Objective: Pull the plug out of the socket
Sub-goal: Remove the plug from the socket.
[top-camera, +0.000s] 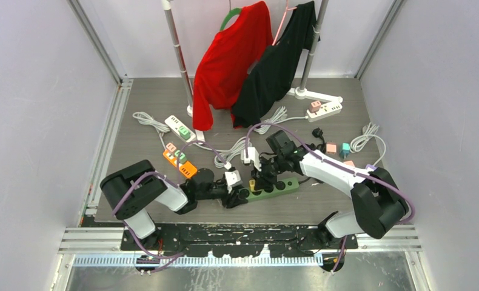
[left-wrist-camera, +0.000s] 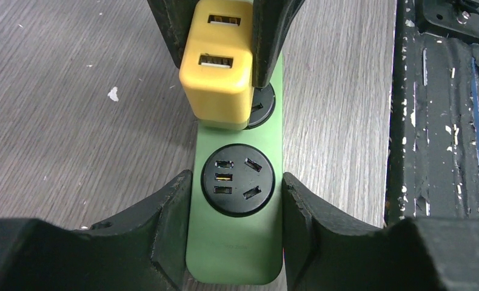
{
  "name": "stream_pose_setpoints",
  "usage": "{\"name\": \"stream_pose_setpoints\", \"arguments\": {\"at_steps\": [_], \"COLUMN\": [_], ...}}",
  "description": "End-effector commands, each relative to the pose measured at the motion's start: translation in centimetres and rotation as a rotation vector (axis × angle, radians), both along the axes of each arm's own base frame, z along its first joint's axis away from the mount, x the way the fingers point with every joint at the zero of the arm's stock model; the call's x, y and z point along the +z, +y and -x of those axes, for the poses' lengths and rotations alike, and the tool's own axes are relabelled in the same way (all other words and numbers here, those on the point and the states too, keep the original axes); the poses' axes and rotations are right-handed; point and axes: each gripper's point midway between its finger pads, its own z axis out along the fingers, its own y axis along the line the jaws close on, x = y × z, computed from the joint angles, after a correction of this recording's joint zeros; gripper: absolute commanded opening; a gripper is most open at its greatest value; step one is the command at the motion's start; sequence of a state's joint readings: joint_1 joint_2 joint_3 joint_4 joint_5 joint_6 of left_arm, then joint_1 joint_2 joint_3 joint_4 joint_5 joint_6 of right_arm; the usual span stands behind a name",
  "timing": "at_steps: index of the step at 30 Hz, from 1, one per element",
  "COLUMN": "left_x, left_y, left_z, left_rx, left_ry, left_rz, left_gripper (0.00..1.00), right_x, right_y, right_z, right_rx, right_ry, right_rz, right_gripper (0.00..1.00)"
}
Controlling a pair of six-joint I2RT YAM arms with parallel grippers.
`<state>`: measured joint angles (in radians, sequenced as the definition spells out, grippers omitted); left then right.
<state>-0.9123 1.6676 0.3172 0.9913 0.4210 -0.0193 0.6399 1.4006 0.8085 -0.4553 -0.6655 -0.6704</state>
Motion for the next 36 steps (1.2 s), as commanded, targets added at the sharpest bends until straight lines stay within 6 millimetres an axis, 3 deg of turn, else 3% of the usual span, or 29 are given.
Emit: {"name": "stream_pose_setpoints", "arguments": {"at_steps": [1, 3, 7, 12, 14, 18, 22, 26, 29, 33, 36], "left_x": [-3.4, -3.8, -4.1, -4.0, -4.0, -3.9, -3.8, -4.0, -4.1, -4.2, -4.2], "left_y": [2.2, 2.6, 3.0, 3.2, 3.2, 2.8, 2.8, 3.0, 3.3, 3.5, 3.5], "left_z": [-1.7, -1.6, -1.5, -1.7, -1.7, -1.8, -1.8, -1.8, -1.8, -1.8, -1.9], "left_rx": [0.142, 0.153, 0.159, 0.169, 0.169, 0.169, 0.171, 0.169, 0.173, 0.182, 0.184], "left_ry": [0.026, 0.032, 0.041, 0.046, 0.048, 0.056, 0.058, 0.055, 0.054, 0.057, 0.058], "left_rz": [-0.137, -0.143, -0.148, -0.158, -0.161, -0.154, -0.153, -0.168, -0.180, -0.184, -0.184], "left_gripper": [0.00, 0.00, 0.00, 0.00, 0.00, 0.00, 0.00, 0.00, 0.00, 0.00, 0.00], "right_x": [5.5, 5.4, 3.9, 3.8, 4.2, 5.1, 5.2, 5.1, 4.6, 3.8, 3.7], "right_y": [1.3, 0.2, -1.4, 0.1, 1.4, 3.9, 4.4, 3.3, 1.2, -2.0, -2.8], "right_z": [-2.4, -2.0, 2.3, 4.6, 4.6, 2.6, 1.3, 0.5, -0.3, 1.3, 3.0], "right_rx": [-0.011, 0.034, 0.270, 0.381, 0.353, 0.181, 0.108, 0.097, 0.107, 0.250, 0.337], "right_ry": [-0.062, -0.097, -0.055, -0.051, -0.037, 0.000, -0.011, -0.026, -0.051, -0.079, -0.072], "right_rz": [-0.218, -0.184, -0.150, -0.163, -0.179, -0.236, -0.236, -0.222, -0.195, -0.120, -0.120], "right_gripper": [0.01, 0.01, 0.01, 0.01, 0.01, 0.01, 0.01, 0.01, 0.01, 0.01, 0.01]}}
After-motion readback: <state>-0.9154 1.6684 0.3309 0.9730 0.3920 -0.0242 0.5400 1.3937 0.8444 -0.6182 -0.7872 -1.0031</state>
